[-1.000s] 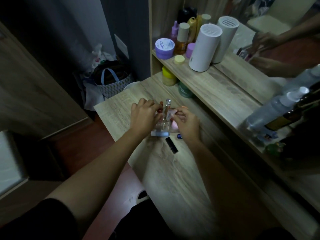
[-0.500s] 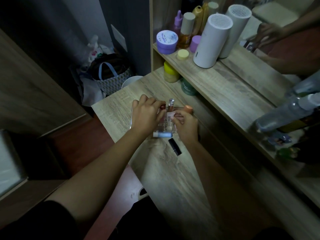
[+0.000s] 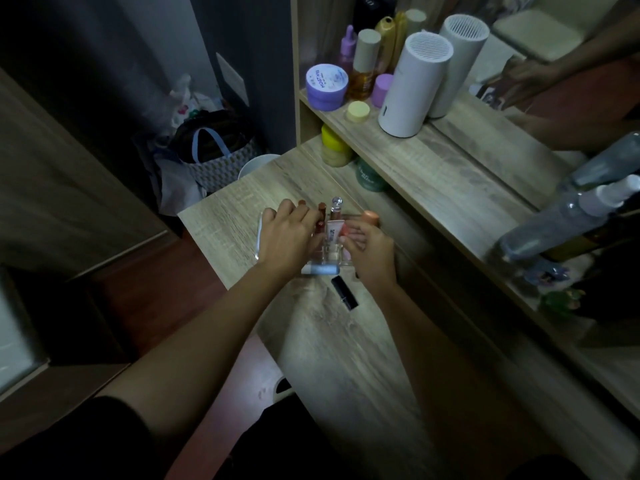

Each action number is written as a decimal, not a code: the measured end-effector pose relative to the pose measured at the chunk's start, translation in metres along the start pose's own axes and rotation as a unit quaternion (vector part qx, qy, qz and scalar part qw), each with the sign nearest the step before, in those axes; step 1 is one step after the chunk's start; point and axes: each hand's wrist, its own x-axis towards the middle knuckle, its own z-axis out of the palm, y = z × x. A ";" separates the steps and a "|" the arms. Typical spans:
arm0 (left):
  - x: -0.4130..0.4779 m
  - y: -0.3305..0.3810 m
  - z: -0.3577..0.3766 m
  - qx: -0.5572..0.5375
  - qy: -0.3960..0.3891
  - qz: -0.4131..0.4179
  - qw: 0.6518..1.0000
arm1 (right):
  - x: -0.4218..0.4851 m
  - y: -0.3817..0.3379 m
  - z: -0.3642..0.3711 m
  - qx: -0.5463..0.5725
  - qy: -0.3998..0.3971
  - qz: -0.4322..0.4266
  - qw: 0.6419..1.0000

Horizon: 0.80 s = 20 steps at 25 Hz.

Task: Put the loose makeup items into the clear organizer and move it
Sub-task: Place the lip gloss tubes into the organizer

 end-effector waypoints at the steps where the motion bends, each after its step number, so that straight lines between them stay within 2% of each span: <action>1: -0.002 -0.001 0.000 -0.013 0.010 -0.003 1.000 | -0.002 0.001 -0.003 0.000 0.003 -0.006 1.000; 4: -0.021 -0.002 0.006 -0.124 0.036 0.026 0.991 | -0.012 0.013 -0.017 -0.014 0.032 -0.013 0.999; 6: -0.041 -0.001 0.017 -0.172 -0.009 0.068 0.983 | -0.025 0.029 -0.028 -0.058 0.041 -0.014 0.997; 8: -0.053 0.001 0.030 -0.162 -0.072 0.085 0.980 | -0.037 0.045 -0.036 -0.126 0.007 -0.014 0.992; 12: -0.058 0.003 0.045 -0.135 -0.118 0.047 0.983 | -0.043 0.054 -0.039 -0.196 -0.071 -0.017 0.978; 16: -0.071 0.001 0.051 -0.134 -0.103 0.045 0.985 | -0.053 0.053 -0.036 -0.225 -0.088 -0.013 0.970; 19: -0.084 -0.002 0.051 -0.152 -0.103 -0.036 0.982 | -0.062 0.056 -0.036 -0.256 -0.104 -0.016 0.961; 20: -0.089 -0.001 0.051 -0.146 -0.105 -0.036 0.983 | -0.064 0.057 -0.037 -0.262 -0.104 -0.011 0.959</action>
